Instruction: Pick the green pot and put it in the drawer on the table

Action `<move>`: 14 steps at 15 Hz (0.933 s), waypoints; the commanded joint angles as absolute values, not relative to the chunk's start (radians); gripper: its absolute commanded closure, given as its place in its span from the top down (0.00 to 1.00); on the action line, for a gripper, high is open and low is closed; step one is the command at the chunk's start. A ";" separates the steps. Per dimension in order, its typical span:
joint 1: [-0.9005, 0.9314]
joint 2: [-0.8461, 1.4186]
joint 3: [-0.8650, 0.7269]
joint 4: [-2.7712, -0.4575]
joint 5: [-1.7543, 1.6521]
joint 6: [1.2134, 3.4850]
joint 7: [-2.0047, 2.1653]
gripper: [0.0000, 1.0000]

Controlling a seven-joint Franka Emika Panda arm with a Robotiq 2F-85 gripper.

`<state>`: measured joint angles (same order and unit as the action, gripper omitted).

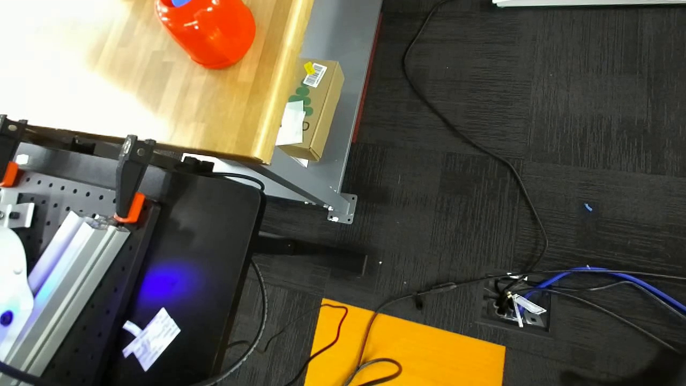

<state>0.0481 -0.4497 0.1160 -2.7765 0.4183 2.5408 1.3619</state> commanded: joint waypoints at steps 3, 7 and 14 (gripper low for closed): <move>0.056 -0.458 0.110 -2.770 0.427 2.532 1.347 0.02; 0.049 -0.524 0.117 -2.753 0.413 2.524 1.361 0.02; 0.050 -0.590 0.130 -2.723 0.419 2.531 1.359 0.09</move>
